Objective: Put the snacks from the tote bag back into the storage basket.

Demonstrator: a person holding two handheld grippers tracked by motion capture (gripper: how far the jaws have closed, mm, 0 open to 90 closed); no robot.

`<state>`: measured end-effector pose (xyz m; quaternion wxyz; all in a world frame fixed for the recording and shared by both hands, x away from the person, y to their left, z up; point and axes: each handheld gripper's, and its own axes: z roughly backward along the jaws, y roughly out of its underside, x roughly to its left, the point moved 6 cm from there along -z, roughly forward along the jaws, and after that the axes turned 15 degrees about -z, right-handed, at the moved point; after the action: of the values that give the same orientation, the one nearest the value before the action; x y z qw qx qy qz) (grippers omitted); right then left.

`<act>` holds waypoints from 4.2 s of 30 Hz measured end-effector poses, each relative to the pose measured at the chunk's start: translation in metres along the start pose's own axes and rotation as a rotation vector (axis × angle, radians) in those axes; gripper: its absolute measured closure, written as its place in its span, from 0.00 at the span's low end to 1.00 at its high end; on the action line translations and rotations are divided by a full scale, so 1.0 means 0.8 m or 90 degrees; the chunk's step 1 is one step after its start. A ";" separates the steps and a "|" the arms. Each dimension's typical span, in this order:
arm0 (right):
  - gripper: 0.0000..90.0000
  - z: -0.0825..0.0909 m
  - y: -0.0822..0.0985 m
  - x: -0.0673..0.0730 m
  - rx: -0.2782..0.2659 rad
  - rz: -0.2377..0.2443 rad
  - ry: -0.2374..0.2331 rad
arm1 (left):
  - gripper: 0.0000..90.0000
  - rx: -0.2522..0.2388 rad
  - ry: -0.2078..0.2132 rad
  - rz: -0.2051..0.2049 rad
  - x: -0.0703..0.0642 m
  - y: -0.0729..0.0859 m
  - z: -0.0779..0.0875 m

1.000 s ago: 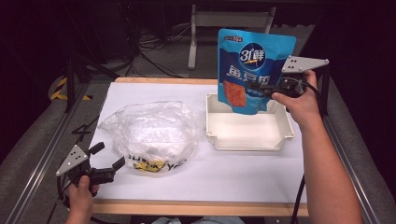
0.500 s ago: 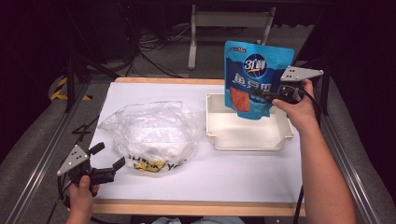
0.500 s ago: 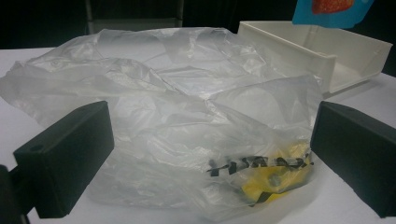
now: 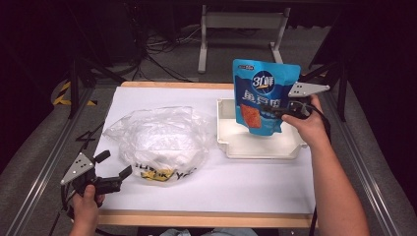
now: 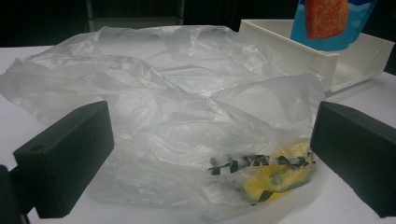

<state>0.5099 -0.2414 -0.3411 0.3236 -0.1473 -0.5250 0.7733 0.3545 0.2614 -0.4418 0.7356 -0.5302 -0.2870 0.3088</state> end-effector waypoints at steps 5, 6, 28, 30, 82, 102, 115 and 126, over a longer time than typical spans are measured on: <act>0.67 -0.010 0.016 0.000 0.017 -0.006 -0.004 | 0.00 0.002 0.000 0.000 0.000 0.000 0.000; 0.67 -0.012 0.019 -0.001 0.019 -0.005 -0.005 | 0.00 0.002 -0.001 0.000 0.000 0.000 0.000; 0.64 -0.018 0.037 -0.007 0.044 -0.018 -0.017 | 0.00 0.004 -0.001 0.002 0.000 0.001 0.000; 0.64 -0.017 0.038 -0.008 0.047 -0.020 -0.017 | 0.00 0.005 -0.001 0.001 0.000 0.001 0.000; 0.26 0.039 0.044 -0.023 0.025 -0.045 0.018 | 0.00 0.000 0.004 0.005 -0.002 -0.001 -0.003; 0.17 0.117 0.033 -0.014 -0.043 -0.090 0.093 | 0.00 0.001 0.007 0.004 -0.003 -0.001 -0.005; 0.17 0.152 0.031 0.040 -0.053 -0.112 0.120 | 0.00 0.000 0.006 0.000 -0.005 -0.002 -0.005; 0.16 0.149 0.041 0.097 -0.059 -0.099 0.096 | 0.00 0.003 0.009 -0.010 -0.007 -0.005 -0.006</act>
<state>0.3731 -0.2840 -0.3142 0.4141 -0.1788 -0.5444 0.7072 0.3547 0.2533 -0.4400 0.7415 -0.5284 -0.2849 0.2997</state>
